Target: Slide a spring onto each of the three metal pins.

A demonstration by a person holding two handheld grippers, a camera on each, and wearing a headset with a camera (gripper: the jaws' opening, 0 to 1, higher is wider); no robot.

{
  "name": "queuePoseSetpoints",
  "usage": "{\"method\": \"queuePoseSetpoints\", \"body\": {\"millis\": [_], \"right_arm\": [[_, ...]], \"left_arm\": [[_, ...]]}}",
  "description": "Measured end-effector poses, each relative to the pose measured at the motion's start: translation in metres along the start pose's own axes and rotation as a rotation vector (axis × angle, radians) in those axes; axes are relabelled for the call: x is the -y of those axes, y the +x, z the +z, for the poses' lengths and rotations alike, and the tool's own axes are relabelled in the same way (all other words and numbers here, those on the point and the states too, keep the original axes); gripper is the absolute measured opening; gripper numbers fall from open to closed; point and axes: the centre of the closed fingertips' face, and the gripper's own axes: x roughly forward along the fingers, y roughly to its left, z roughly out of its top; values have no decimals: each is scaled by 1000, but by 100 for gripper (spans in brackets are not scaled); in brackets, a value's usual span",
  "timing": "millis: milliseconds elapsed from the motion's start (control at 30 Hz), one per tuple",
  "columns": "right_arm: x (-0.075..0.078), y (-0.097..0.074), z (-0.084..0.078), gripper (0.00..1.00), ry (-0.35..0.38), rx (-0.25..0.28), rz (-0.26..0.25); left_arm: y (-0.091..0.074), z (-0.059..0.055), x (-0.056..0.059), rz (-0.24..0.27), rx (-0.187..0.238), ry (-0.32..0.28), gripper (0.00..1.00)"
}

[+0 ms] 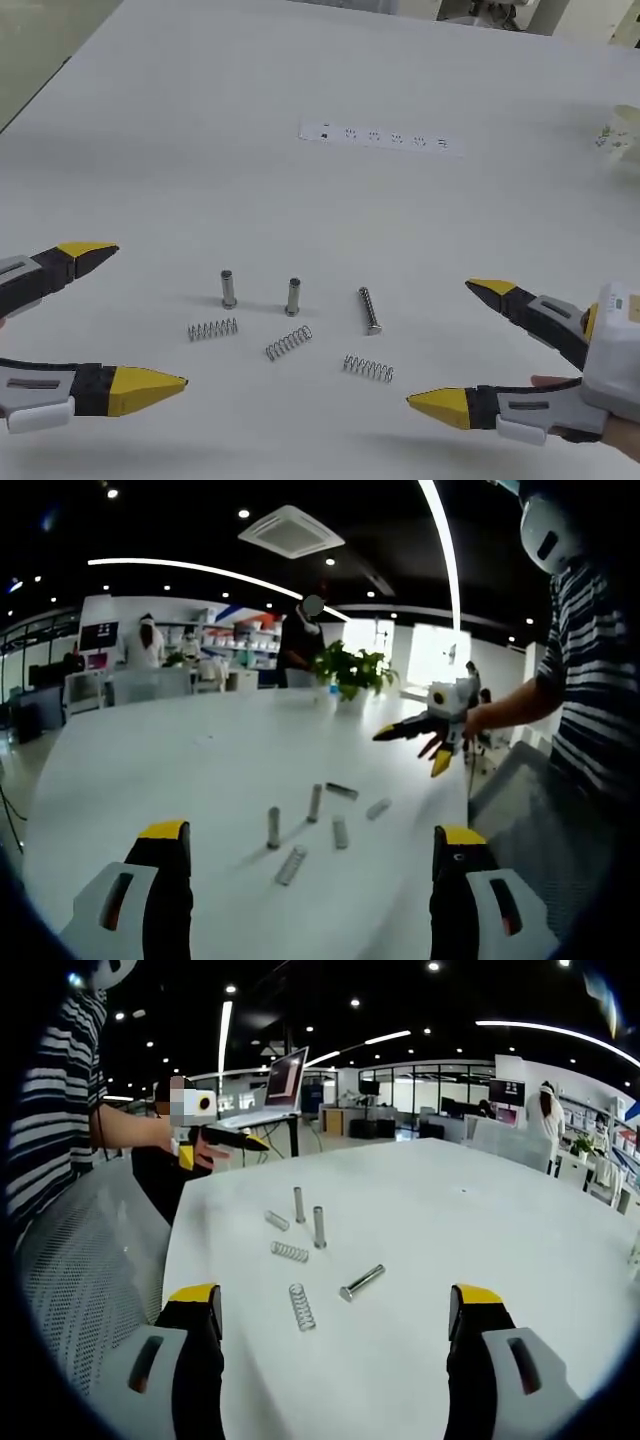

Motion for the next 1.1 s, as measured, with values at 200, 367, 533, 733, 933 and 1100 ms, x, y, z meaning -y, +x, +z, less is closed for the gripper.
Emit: {"method": "queuePoseSetpoints", "body": {"millis": [200,367,533,733,933,1100], "right_arm": [[0,0,0,94,-1,0,0],[-1,-1,-1,94,1,-3,1],[-2,0,-2,93,2,-7,6],[-1,0,-2,93,2,-10,7],[1,-2,-1,93,4,-9,4],[1,0,-1,93,9,-14,11]], "left_arm": [[-3,1,-2,5,4,-6,98],[-4,-1,-3,11,-1,-5,98],[-3,0,-2,10,2,-6,98],[-1,1,-1,1,2,-6,98],[-3,0,-1,1,1,-11,98],[-3,-1,-2,6,2,-12,98]]}}
